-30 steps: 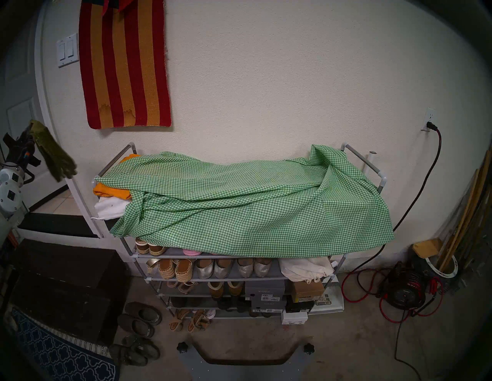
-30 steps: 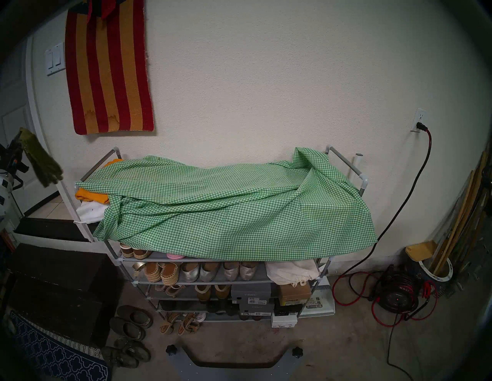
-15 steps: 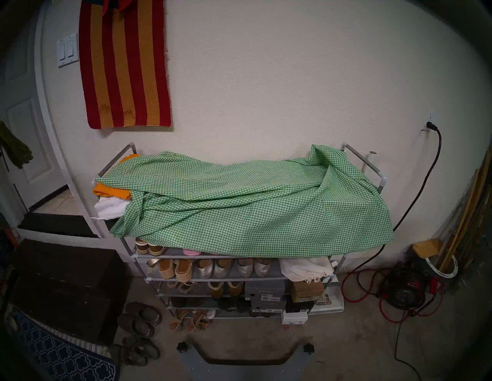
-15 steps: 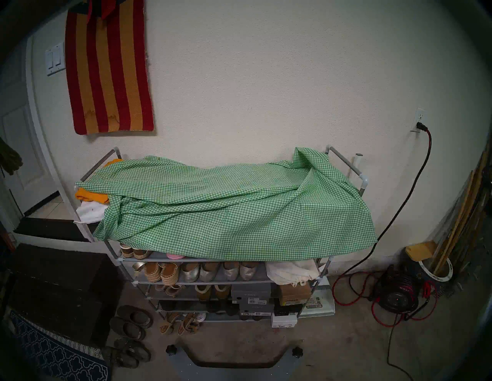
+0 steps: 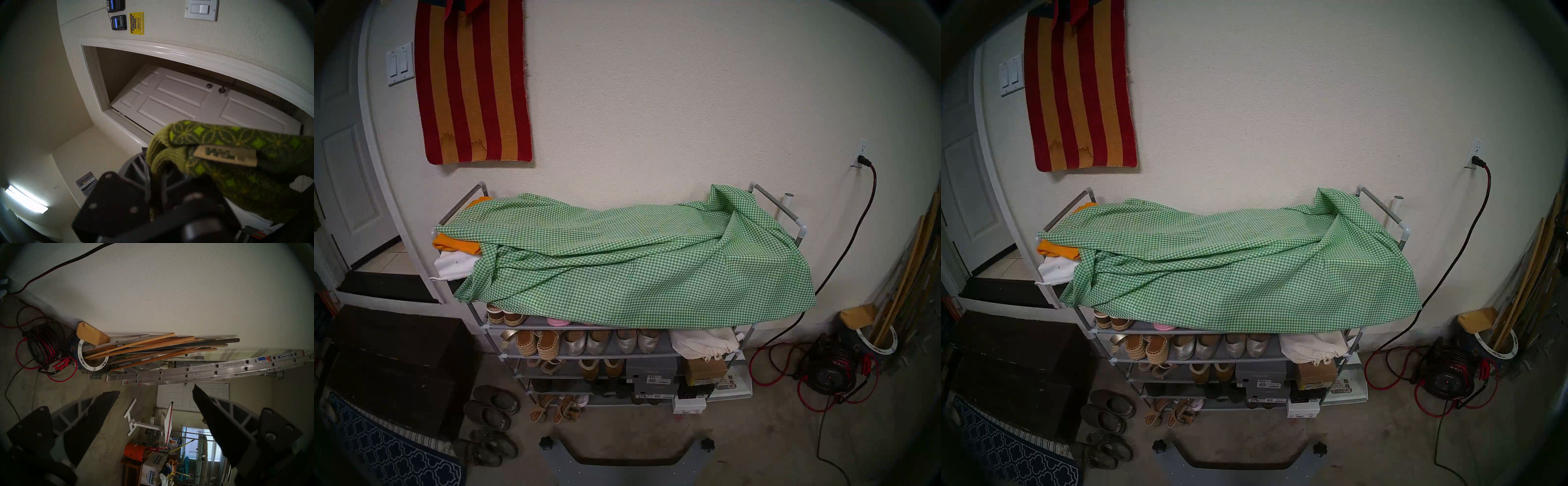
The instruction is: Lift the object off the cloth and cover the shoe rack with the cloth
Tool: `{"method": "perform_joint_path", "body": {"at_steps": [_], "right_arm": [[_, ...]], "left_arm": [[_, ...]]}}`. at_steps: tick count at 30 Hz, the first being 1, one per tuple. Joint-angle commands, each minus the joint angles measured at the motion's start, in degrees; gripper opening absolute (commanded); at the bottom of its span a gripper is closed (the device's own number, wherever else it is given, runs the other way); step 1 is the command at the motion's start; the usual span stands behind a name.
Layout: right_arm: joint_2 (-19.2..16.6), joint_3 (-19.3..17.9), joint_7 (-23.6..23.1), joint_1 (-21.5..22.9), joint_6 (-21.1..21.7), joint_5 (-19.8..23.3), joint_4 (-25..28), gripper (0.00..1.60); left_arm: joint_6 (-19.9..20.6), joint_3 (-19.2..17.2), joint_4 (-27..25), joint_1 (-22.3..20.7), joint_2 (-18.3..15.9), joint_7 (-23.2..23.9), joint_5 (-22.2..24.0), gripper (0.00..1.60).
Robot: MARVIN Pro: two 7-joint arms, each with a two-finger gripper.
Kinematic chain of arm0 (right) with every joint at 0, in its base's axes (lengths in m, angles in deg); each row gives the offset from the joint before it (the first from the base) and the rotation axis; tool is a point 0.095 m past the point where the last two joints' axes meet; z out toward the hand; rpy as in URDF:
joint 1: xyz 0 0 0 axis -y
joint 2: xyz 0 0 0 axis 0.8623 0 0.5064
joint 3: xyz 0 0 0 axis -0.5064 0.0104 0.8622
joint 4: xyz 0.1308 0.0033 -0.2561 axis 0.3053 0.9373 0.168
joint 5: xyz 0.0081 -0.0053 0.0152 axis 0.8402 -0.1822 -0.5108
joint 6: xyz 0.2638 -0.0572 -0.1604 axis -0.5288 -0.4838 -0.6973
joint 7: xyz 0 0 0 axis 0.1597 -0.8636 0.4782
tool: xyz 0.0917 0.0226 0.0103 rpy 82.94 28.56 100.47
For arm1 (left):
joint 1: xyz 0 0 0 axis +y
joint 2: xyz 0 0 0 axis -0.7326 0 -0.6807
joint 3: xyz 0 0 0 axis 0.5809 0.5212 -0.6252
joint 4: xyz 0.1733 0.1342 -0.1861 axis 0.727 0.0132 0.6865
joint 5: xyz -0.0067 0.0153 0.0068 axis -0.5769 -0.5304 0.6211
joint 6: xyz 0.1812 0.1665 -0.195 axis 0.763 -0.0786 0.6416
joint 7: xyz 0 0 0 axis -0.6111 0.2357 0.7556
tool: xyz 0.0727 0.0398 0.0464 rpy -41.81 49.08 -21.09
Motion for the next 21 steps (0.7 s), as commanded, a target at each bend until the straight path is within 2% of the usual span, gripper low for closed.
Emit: {"method": "perform_joint_path", "body": {"at_steps": [1, 21], "right_arm": [[-0.1, 0.0, 0.0, 0.0, 0.0, -0.1, 0.0, 1.60], [-0.1, 0.0, 0.0, 0.0, 0.0, -0.1, 0.0, 1.60]], "left_arm": [[-2.2, -3.3, -2.1, 2.3, 1.2, 0.3, -2.0, 0.00], [1.2, -12.3, -8.4, 5.4, 6.1, 4.7, -6.4, 0.00]]}}
